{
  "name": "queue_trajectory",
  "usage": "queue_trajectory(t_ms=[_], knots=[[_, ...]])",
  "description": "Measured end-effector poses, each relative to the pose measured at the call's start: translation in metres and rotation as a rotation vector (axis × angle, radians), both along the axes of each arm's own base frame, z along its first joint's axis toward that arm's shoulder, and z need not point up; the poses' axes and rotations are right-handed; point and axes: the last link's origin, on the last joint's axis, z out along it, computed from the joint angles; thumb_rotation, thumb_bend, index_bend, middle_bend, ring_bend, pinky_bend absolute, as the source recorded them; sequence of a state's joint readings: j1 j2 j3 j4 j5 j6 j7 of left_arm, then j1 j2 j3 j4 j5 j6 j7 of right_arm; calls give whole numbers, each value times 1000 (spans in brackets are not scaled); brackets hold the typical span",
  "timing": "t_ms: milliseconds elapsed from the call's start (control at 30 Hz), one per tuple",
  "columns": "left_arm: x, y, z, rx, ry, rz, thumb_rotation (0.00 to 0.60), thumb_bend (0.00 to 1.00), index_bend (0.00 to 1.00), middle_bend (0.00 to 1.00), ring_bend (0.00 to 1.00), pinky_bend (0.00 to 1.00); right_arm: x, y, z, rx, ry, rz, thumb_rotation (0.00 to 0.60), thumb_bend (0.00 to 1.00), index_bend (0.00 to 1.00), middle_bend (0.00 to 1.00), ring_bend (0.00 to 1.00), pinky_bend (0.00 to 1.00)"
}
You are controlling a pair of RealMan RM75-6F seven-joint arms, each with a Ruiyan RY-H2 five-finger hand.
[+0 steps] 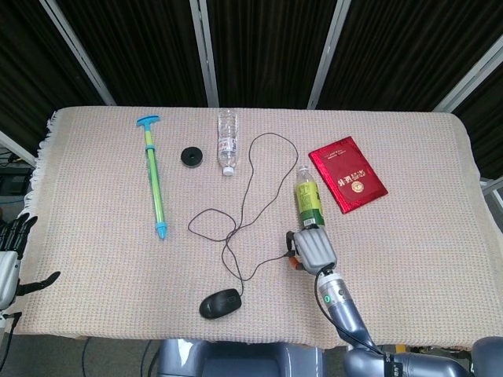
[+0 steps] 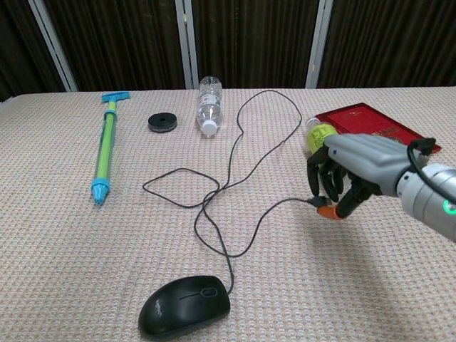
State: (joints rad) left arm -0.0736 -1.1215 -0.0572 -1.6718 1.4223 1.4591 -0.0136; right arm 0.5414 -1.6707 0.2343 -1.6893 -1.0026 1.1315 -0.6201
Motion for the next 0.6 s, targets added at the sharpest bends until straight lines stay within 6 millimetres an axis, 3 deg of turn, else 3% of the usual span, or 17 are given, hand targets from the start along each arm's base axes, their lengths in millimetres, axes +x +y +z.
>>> queue_trajectory(t_ms=[300,600], knots=[[2,-1,-2,-4,2,-5,600,126,58,0,0,0,-5,-20,38,18,-368,-405,600,303,642,679,532,376],[1,-1,-2,-3,3,0,600,126,58,0,0,0,-3,-30,64,97,-498,-741,600,327,653,679,532,376]])
